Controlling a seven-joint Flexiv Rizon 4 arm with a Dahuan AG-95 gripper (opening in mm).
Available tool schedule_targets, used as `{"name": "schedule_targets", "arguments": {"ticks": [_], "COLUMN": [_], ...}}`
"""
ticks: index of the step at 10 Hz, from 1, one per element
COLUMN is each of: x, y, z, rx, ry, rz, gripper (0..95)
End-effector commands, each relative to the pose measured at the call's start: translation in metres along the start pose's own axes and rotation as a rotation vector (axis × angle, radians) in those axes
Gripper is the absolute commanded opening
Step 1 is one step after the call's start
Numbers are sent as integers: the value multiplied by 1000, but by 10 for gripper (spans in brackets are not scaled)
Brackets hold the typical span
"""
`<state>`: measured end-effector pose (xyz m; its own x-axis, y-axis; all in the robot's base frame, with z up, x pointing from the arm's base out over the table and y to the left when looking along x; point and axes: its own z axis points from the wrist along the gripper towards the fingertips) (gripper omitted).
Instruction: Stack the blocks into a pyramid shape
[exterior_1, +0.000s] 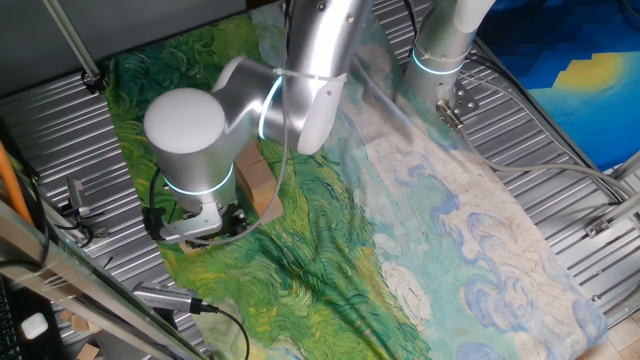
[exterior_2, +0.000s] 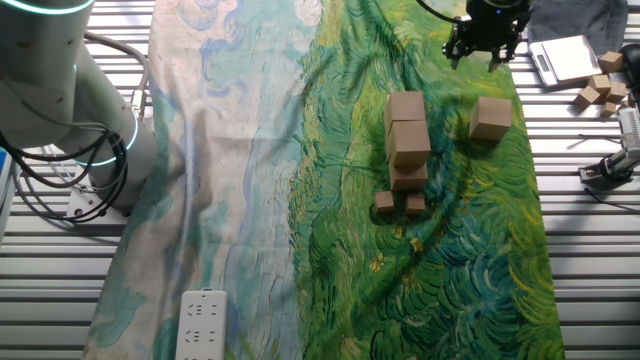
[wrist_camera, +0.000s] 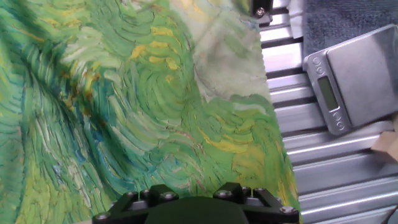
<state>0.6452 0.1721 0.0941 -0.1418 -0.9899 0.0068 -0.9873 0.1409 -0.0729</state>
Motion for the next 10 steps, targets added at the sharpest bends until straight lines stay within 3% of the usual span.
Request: {"name": "schedule_targets", "arguments": {"ticks": [1, 2, 6, 10], "x": [0, 0, 0, 0], "y": [0, 0, 0, 0], "z": [-1, -1, -1, -1], "rx": [-3, -19, -16, -17], "ry": [0, 3, 19, 26], "rz": [8, 32, 205, 234], "gripper": [570, 570, 570, 570]}}
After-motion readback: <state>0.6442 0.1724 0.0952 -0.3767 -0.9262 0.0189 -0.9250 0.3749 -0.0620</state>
